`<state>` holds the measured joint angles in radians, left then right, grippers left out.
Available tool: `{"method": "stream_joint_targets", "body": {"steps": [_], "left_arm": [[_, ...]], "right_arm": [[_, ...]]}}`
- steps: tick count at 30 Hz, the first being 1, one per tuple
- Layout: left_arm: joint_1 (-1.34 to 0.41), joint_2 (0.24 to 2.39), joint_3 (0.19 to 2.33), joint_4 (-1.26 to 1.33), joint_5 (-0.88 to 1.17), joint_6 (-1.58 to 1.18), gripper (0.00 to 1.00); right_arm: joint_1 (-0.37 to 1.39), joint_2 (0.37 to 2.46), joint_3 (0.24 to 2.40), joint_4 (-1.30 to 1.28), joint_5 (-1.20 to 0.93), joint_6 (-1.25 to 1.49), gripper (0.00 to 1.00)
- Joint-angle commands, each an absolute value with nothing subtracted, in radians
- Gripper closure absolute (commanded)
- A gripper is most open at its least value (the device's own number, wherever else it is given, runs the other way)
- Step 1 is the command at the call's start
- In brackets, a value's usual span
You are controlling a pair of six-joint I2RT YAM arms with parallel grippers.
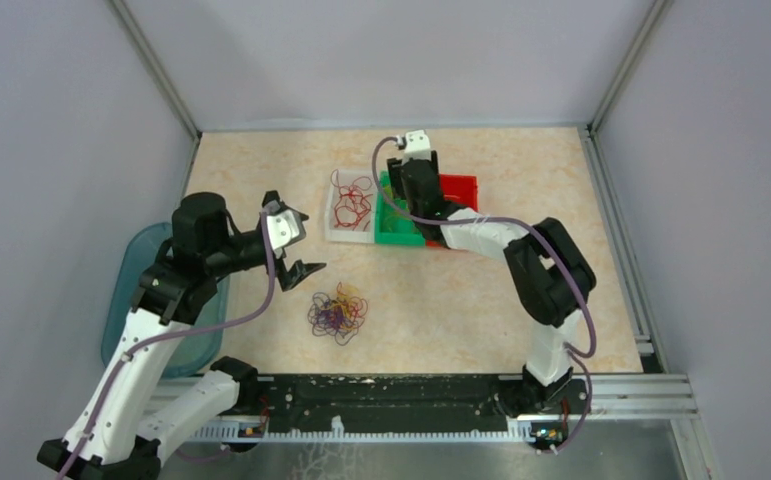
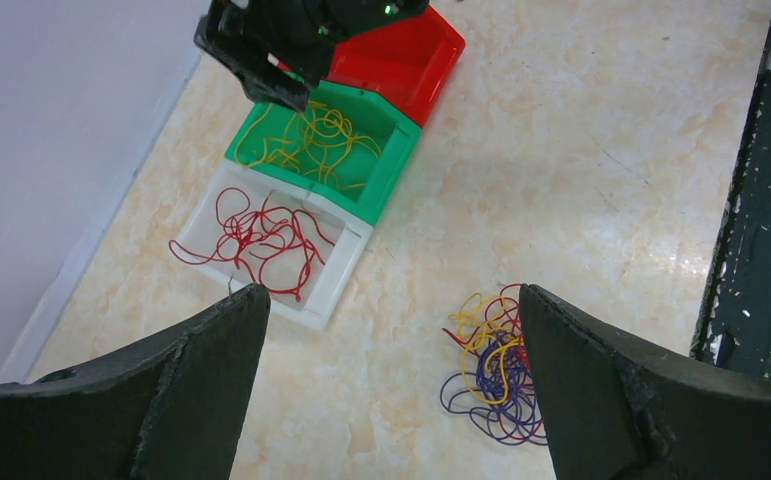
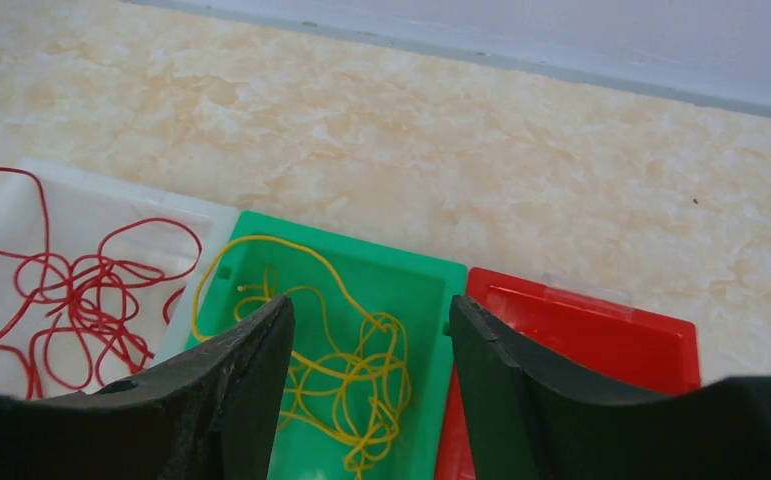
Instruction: Untangle the cables
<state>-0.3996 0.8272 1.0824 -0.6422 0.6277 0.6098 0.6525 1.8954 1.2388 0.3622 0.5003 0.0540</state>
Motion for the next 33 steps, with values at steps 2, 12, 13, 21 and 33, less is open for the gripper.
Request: {"method": "stream_joint_targets", "body": {"steps": [2,12,13,21,33], "left_arm": [[-0.406,0.828,1.046,-0.657,0.612,0.649,0.0],[-0.404,0.854,1.018,-0.654,0.623,0.605,0.0],[-0.403,0.859,1.012,-0.661,0.621,0.604,0.0],[-0.27,0.923,1.003,-0.648,0.715,0.592,0.0],[-0.236,0.874,0.973,-0.728,0.749,0.669,0.02]], "right_arm": [[0.658,1.668,1.153,0.389,0.42,0.103,0.4],[0.74,1.409,0.86,0.487,0.117,0.207,0.44],[0.757,1.382,0.801,0.528,0.054,0.237,0.44],[0.916,1.485,0.644,0.708,-0.195,0.265,0.48],[0.914,1.746,0.807,0.652,-0.441,0.213,0.51]]}}
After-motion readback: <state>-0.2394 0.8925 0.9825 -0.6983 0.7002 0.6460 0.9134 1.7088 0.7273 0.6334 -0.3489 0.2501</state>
